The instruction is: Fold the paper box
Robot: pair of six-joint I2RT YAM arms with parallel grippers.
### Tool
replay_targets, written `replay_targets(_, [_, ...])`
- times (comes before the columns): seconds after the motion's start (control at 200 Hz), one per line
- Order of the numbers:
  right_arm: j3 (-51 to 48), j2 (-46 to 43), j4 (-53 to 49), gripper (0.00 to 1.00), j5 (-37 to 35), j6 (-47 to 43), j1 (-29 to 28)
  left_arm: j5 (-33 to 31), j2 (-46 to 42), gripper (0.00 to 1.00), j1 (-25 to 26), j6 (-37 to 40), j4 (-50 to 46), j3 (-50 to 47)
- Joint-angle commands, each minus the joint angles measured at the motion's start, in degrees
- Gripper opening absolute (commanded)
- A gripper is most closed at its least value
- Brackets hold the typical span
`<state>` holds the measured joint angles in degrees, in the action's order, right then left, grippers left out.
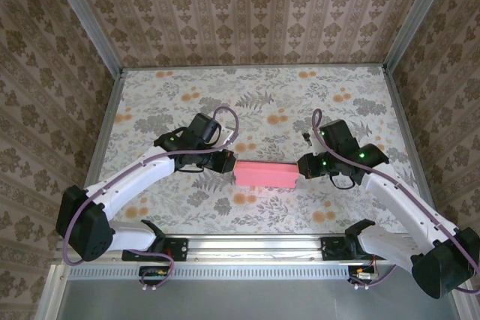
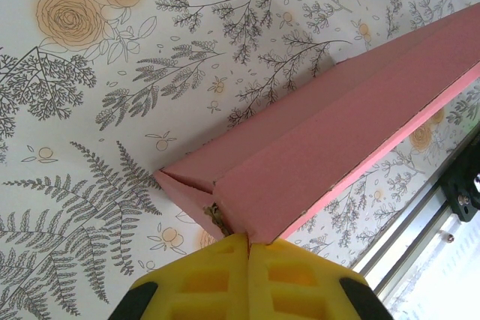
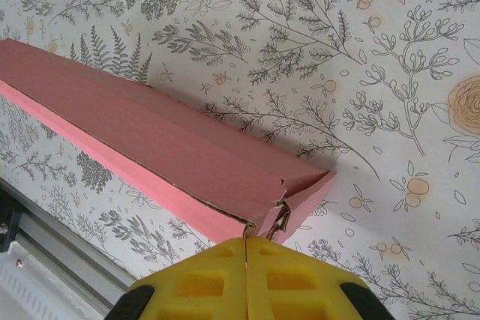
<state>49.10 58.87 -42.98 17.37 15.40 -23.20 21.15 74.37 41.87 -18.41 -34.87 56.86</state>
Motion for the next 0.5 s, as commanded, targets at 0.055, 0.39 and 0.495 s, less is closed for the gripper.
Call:
replay_targets(0.055, [-1.42,-0.59,-1.62,0.09,-0.11,1.29,-0.56,-0.49,-0.28,0.03,0.46,-0.35,-3.59,-1.05])
replay_targets(0.39, [-2.08,-2.44,-3.37,0.09,-3.45,1.49,-0.67,-1.27,-0.37,0.02,0.51,-0.22,-4.14,-1.24])
replay_targets(0.495, [-2.07,-2.70,-3.42,0.09,-3.68,1.42,-0.68,-1.28,-0.28,0.02,0.54,-0.22,-4.22,-1.26])
